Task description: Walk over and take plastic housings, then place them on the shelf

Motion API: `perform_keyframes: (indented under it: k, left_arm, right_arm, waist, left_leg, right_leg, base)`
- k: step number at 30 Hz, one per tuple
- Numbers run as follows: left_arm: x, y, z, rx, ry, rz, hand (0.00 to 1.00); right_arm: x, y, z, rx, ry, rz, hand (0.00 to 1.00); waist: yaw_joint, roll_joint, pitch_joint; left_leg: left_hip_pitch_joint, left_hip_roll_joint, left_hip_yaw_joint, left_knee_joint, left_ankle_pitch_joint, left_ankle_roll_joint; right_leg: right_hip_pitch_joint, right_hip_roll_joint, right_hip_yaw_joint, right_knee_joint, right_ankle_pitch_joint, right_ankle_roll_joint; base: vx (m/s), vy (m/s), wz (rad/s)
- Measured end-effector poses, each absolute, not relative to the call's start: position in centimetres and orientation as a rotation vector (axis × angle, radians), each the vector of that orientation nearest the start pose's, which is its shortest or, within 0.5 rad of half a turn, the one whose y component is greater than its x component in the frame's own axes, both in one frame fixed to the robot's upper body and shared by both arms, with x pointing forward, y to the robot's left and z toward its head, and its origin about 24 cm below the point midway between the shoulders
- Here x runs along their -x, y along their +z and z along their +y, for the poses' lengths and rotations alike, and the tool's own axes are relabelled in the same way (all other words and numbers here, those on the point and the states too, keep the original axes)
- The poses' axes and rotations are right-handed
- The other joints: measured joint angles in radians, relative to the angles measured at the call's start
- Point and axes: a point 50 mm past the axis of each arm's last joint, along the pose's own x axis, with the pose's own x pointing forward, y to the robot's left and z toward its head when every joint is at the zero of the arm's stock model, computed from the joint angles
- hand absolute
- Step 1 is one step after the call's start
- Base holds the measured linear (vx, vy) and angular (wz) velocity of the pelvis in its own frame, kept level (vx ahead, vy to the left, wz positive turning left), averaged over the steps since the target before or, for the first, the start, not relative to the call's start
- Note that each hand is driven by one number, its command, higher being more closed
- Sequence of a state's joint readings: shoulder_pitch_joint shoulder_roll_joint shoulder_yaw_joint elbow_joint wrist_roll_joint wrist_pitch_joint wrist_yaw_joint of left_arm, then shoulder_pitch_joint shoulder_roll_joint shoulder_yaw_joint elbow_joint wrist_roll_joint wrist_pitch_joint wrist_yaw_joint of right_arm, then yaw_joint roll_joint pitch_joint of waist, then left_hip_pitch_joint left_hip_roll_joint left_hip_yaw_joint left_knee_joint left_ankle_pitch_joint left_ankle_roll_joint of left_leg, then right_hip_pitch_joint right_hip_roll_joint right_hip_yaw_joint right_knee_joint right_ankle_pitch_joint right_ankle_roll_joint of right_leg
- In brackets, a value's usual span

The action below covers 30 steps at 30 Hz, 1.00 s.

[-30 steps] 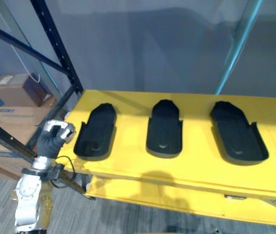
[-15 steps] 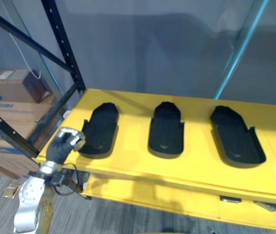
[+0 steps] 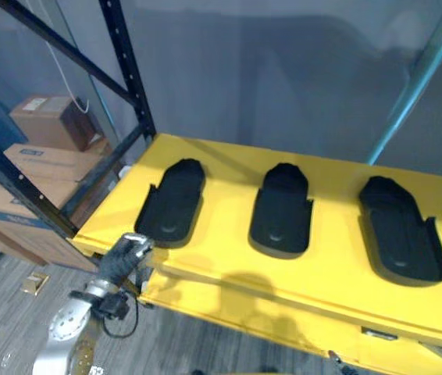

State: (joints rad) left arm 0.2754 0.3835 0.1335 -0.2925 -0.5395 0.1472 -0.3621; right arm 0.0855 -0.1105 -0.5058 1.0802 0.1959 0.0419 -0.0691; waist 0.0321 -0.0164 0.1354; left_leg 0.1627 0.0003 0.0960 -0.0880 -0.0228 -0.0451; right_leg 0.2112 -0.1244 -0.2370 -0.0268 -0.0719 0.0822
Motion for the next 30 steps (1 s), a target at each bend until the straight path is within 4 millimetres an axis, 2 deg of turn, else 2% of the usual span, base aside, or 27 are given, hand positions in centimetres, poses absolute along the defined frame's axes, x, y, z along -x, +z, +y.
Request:
perform_keyframes:
  k: [30]
  left_arm:
    - [-19.8, 4.5, 23.1, 0.161, -0.183, 0.185, 1.00]
  right_arm:
    - [-6.2, -15.9, -25.1, -0.320, -0.717, 1.113, 0.00]
  waist:
    - [-0.009, 0.007, 0.022]
  left_leg:
    - [0.009, 0.004, 0.022, 0.000, 0.000, -0.001]
  right_leg:
    - [0.001, 0.003, 0.015, 0.000, -0.001, -0.001]
  base:
    - [0.00, 0.000, -0.01]
